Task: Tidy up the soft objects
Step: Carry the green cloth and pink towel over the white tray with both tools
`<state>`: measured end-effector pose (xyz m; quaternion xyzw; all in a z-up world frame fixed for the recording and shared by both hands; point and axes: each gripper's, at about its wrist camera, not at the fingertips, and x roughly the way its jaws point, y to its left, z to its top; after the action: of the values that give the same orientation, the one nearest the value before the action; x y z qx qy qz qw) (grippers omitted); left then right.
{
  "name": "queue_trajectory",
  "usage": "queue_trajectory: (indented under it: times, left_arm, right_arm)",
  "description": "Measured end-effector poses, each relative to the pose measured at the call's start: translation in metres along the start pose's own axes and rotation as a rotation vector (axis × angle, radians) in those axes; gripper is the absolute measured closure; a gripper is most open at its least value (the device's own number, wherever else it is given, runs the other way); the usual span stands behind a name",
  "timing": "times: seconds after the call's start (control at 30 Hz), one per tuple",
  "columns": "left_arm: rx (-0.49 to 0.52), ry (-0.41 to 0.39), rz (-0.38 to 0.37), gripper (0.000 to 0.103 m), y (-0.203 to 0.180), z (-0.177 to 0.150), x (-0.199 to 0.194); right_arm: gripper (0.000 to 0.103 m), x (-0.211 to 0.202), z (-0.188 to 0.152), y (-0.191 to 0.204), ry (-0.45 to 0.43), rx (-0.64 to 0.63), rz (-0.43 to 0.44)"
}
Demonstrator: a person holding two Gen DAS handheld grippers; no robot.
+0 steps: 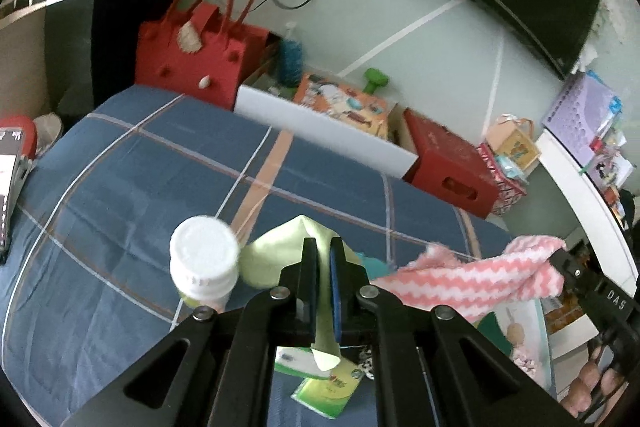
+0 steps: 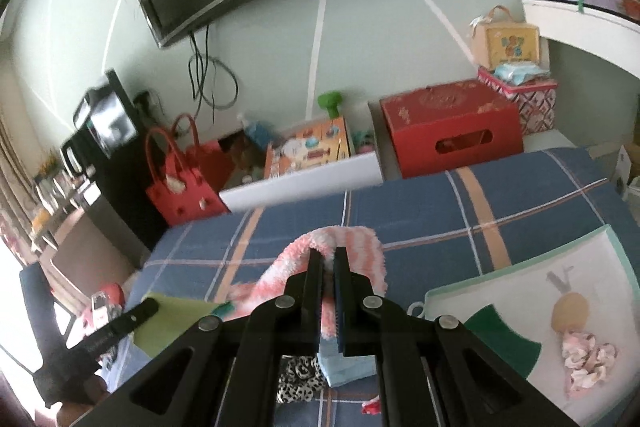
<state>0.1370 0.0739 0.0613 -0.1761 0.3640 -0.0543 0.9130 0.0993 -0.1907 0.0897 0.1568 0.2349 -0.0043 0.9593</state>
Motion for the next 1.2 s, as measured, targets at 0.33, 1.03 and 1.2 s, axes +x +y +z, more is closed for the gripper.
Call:
queue_trajectory:
  times: [0.33,1.03,1.2]
  left_arm:
    - [0.115,-0.078,-0.099,0.098,-0.052,-0.002,-0.015]
    - [0.457,0.04,-0.362,0.098,-0.23,-0.074,0.035]
    - [0.475,0.128,-0.372,0.098,-0.248,-0.093,0.073]
  right_arm:
    - [0.098,-0.056,0.017,-0.044,-0.151,0.099,-0.048]
    - [0.098,-0.108,0.019,-0.176,-0.253,0.297,-0.331]
    - [0.098,-0.062,0.007,-0.189,-0.092,0.266,-0.388]
